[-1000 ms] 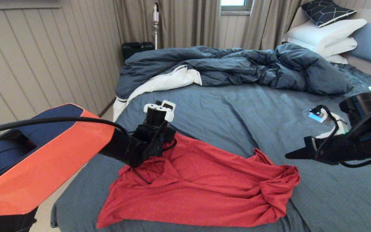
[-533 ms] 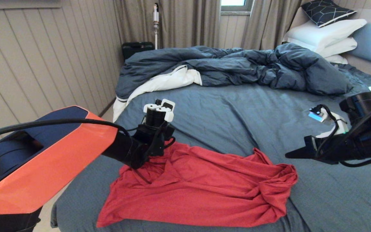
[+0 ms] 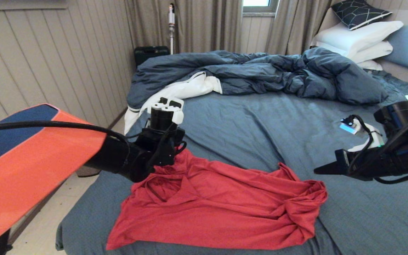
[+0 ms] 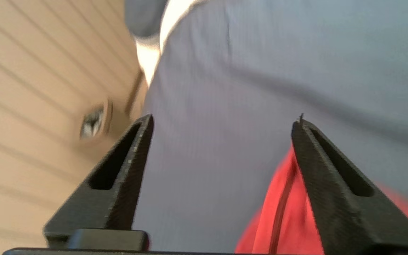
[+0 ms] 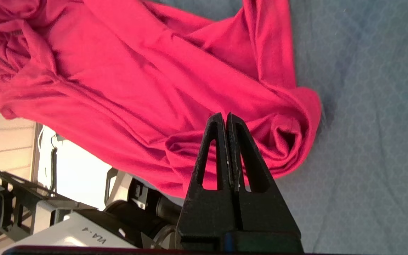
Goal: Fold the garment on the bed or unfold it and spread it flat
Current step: Unford the red T-shirt
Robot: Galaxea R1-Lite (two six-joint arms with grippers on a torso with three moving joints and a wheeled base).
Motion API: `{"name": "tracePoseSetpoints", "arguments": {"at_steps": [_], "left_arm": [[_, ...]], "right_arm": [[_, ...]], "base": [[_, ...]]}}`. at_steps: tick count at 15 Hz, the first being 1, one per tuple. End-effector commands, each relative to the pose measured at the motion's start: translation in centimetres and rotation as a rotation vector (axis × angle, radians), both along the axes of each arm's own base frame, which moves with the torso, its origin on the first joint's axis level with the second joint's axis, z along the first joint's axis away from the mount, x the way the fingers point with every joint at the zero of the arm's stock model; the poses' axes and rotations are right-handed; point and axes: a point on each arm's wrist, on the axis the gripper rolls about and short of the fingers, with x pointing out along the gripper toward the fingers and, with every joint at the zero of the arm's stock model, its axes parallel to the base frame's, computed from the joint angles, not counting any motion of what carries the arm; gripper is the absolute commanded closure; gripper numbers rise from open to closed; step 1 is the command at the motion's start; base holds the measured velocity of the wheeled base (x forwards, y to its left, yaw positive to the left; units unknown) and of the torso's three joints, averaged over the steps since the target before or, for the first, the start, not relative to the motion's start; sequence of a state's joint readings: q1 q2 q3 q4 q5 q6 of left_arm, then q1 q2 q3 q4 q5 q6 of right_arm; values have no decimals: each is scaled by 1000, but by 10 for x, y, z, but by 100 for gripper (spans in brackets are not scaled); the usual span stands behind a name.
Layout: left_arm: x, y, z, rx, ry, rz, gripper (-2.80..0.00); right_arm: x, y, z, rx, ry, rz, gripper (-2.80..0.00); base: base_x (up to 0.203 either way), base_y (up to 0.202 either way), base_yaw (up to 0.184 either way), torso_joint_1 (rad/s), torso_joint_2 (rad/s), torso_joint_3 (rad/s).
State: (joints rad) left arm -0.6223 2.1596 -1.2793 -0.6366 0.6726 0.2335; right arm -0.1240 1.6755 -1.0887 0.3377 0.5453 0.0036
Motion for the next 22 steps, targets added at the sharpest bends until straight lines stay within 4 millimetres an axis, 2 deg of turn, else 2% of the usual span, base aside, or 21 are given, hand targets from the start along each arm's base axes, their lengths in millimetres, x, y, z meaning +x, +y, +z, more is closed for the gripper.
{"name": "tracePoseSetpoints", "arguments": {"at_steps": [1, 2, 4, 7, 9, 13, 14, 17, 22], "left_arm": [[-27, 14, 28, -29, -4, -4, -280], [-43, 20, 32, -35, 51, -14, 0], [-70, 31, 34, -73, 216, -39, 0], [-97, 43, 51, -290, 500, -113, 0], [-103, 47, 53, -398, 644, -144, 0], [-103, 43, 34, -443, 836, -176, 0], [-100, 41, 25, -432, 857, -164, -280], [-84, 36, 10, -435, 856, -149, -280], [-71, 52, 6, -447, 833, -102, -280]], "right_arm": [[-1, 0, 1, 2, -3, 2, 0], [-2, 0, 1, 4, -3, 3, 0], [-3, 0, 2, 5, -5, 4, 0], [-5, 2, 3, 6, -9, 8, 0], [-7, 1, 5, 4, -17, 7, 0], [-6, 1, 7, 4, -23, 6, 0], [-6, 1, 7, 4, -23, 6, 0], [-6, 1, 7, 4, -23, 4, 0], [-4, 1, 5, 4, -15, 6, 0]], "base": [[0, 0, 0, 0, 0, 0], [0, 0, 0, 0, 0, 0], [0, 0, 0, 0, 0, 0], [0, 0, 0, 0, 0, 0], [0, 0, 0, 0, 0, 0], [0, 0, 0, 0, 0, 0], [0, 0, 0, 0, 0, 0], [0, 0, 0, 0, 0, 0], [0, 0, 0, 0, 0, 0]]}}
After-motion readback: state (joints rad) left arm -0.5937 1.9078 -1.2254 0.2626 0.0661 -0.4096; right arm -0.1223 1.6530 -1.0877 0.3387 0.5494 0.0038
